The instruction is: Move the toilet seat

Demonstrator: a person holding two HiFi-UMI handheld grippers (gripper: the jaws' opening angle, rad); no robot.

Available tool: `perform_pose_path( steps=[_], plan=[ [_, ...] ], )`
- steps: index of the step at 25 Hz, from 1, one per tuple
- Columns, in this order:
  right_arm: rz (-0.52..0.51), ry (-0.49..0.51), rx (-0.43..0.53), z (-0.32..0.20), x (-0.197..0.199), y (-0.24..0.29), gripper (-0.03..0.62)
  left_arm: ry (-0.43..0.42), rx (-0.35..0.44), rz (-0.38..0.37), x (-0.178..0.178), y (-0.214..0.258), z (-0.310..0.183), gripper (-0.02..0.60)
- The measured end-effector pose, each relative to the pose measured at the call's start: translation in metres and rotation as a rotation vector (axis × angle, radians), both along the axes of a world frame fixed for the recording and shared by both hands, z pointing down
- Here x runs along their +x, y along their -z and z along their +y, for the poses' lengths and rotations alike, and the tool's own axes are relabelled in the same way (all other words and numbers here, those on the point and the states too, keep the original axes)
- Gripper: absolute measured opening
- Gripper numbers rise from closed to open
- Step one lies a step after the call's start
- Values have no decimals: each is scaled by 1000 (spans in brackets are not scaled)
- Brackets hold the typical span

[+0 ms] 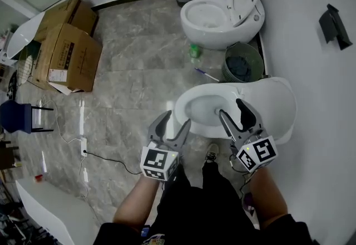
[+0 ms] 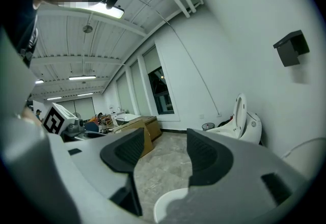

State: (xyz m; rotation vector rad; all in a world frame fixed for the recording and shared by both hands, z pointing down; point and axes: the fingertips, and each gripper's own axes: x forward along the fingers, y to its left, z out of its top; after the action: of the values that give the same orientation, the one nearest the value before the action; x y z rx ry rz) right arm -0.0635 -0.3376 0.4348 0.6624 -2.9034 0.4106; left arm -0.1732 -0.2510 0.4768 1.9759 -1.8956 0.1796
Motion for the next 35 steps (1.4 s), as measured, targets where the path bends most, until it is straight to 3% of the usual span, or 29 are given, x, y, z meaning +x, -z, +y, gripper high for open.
perform_pose_path(
  steps=[9, 16, 22, 35],
  plan=[
    [59, -16, -70, 6, -34, -77, 262, -32, -106, 59, -23, -85, 0, 239],
    [80, -31, -111, 13, -42, -133, 267, -35, -210, 64, -38, -170, 11, 241],
    [99, -25, -147, 22, -47, -187, 267, -19, -310, 121, -46, -245, 17, 241],
    [163, 1, -155, 42, -57, -303, 268, 34, -392, 213, -57, -396, 22, 241]
  ],
)
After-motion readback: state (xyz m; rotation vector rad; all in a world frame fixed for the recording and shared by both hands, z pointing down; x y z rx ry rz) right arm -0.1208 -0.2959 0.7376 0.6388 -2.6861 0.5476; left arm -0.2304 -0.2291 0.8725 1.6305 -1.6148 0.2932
